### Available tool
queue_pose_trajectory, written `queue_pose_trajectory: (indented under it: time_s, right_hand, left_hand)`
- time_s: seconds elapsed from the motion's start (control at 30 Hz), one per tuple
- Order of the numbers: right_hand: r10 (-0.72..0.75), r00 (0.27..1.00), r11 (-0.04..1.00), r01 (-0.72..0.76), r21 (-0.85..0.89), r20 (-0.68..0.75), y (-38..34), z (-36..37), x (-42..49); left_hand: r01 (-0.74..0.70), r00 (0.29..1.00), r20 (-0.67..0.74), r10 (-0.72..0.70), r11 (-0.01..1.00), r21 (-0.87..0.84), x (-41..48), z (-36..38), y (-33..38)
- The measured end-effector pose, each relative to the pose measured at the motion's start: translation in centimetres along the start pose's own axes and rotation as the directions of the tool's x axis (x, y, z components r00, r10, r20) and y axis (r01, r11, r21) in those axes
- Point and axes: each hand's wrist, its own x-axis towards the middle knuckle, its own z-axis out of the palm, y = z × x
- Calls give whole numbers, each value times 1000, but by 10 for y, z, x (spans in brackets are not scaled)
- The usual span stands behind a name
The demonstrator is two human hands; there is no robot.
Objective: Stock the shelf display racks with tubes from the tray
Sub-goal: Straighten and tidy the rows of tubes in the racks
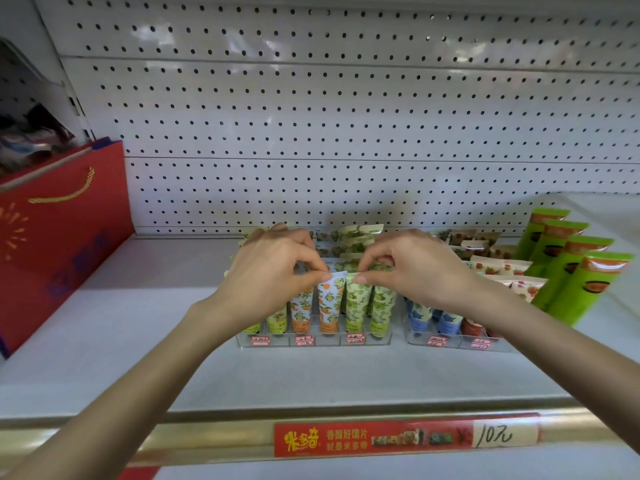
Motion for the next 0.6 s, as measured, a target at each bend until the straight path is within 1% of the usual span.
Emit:
queue_pose_trajectory:
  time_s: [0.3, 0.6]
  right_hand:
    - [7, 1000, 1000, -7, 21, -17, 0, 0, -2]
    - [5, 1000, 1000, -4, 29, -27, 1, 1, -3]
  left_hand:
    - [3, 1000, 17, -3, 1000, 25, -1, -2, 0]
    - [27, 1000, 4, -27, 1000, 8, -2, -1, 2]
